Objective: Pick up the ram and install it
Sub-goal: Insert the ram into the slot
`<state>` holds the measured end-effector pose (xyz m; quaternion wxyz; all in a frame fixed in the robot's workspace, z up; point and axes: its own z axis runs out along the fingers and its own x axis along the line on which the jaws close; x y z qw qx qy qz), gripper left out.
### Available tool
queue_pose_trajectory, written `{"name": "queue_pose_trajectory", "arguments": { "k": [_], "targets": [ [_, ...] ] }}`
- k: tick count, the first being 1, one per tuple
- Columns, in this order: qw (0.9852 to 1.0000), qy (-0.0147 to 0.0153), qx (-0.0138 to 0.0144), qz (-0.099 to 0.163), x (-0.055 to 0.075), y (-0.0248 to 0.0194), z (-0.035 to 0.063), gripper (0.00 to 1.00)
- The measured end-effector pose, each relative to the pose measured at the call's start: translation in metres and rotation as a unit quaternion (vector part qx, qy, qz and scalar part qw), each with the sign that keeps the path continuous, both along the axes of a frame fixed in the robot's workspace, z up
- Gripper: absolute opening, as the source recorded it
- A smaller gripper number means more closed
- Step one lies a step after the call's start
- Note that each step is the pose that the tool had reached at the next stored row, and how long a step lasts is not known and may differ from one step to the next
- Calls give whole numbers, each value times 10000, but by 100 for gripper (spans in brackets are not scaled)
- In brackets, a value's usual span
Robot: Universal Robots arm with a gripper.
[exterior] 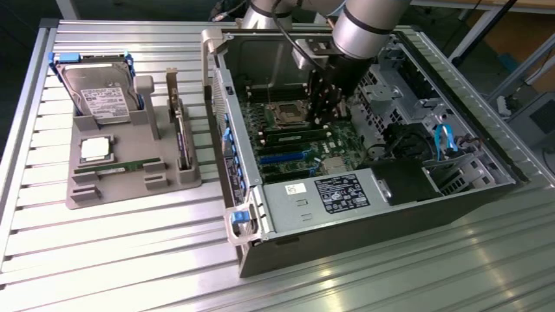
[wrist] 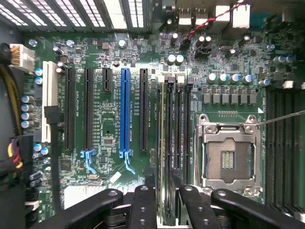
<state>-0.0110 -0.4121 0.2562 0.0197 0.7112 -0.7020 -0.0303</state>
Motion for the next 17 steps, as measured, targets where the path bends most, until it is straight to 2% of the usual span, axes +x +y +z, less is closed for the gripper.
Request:
{"name": "queue_pose_trajectory", "arguments": {
  "k": [5, 9, 13, 17],
  "targets": [
    [10000, 0, -24, 1, 1, 0, 295, 27],
    [10000, 0, -53, 1, 1, 0, 449, 27],
    [9999, 0, -104, 0, 1, 0, 635, 27],
    [9999, 0, -135, 0, 1, 0, 748, 27]
  ]
}}
